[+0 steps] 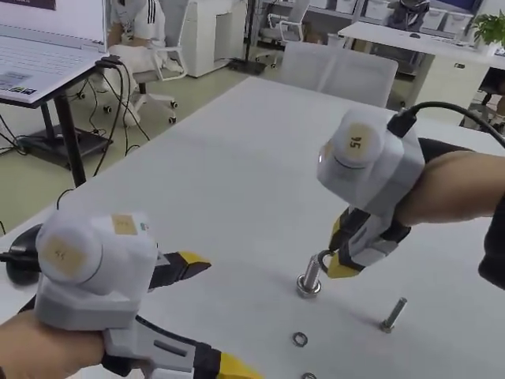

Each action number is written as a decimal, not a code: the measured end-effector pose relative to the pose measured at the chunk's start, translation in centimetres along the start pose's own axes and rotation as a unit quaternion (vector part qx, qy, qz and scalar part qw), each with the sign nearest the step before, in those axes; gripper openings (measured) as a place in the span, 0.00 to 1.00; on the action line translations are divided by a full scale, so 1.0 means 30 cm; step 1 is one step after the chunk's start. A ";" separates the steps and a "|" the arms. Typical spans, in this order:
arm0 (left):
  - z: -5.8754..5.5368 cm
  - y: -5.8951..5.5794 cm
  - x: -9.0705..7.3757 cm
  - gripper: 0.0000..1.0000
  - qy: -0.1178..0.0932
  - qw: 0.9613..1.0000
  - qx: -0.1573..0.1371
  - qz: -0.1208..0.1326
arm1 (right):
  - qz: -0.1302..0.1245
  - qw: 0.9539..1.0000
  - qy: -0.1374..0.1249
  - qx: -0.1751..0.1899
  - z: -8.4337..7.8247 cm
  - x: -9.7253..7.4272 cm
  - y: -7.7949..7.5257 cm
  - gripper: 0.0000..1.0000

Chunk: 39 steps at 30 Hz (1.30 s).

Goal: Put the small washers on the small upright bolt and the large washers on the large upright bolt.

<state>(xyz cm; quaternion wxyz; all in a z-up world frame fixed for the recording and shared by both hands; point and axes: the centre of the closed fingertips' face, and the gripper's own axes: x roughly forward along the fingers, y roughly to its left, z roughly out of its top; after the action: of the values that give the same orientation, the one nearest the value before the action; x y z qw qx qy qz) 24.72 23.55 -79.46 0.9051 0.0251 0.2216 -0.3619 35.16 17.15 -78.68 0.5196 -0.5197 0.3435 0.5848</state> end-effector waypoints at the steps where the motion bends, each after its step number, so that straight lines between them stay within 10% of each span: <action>1: -0.001 0.001 0.000 0.93 0.001 1.000 -0.001 0.000 | 0.000 1.000 -0.001 -0.001 0.003 0.002 -0.003 0.23; 39: -0.041 0.015 0.011 0.93 0.009 1.000 -0.021 -0.001 | 0.030 0.999 0.022 -0.002 -0.005 0.096 -0.044 0.23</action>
<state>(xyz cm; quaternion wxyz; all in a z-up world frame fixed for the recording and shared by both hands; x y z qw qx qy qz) 24.76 23.92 -80.76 0.9031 0.0096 0.2375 -0.3575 36.71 18.04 -81.32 0.4932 -0.5230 0.3687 0.5892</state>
